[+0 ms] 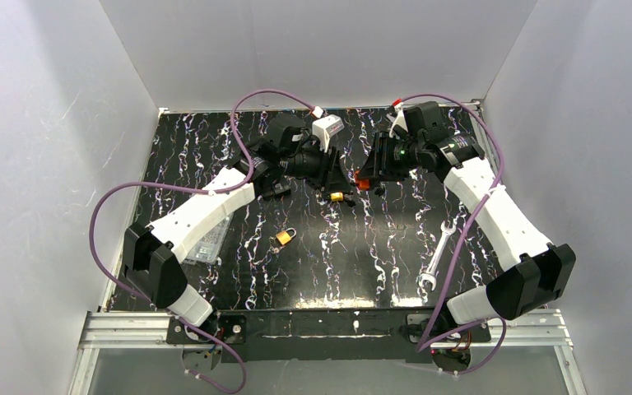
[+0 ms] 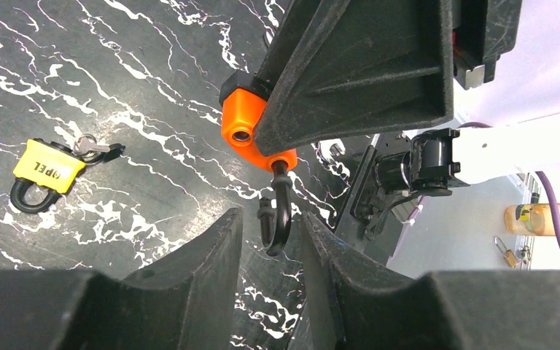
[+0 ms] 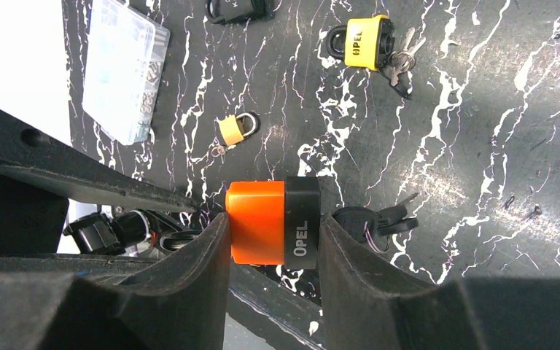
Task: Lock with the key
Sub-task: Pick up the lock from the center of the board, then lock the lock.
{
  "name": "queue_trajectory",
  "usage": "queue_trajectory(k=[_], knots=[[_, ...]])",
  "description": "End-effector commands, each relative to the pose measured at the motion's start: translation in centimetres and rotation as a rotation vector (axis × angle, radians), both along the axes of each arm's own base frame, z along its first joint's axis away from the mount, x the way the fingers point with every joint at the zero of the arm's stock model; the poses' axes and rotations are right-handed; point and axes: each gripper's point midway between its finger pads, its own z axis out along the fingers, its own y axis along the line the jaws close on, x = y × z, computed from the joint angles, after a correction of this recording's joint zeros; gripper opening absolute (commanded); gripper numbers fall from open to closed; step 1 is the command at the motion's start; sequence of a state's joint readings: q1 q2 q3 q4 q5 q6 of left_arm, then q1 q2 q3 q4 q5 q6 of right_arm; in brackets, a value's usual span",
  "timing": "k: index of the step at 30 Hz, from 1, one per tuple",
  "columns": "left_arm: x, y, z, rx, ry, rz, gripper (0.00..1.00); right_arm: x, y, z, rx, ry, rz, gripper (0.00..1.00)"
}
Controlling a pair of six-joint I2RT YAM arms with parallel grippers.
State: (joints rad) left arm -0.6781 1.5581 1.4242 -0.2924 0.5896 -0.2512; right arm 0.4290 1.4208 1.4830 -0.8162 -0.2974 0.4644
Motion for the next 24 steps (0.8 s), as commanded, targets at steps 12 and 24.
queue_trajectory(k=[12,24], knots=[[-0.9,-0.2,1.2,-0.019,-0.012,-0.025,0.29,0.1,0.7,3.2,0.041,-0.095,0.016,0.01],[-0.9,0.0,0.5,0.004,-0.013,-0.014,0.26,0.0,0.6,3.2,0.037,-0.098,0.008,0.01]])
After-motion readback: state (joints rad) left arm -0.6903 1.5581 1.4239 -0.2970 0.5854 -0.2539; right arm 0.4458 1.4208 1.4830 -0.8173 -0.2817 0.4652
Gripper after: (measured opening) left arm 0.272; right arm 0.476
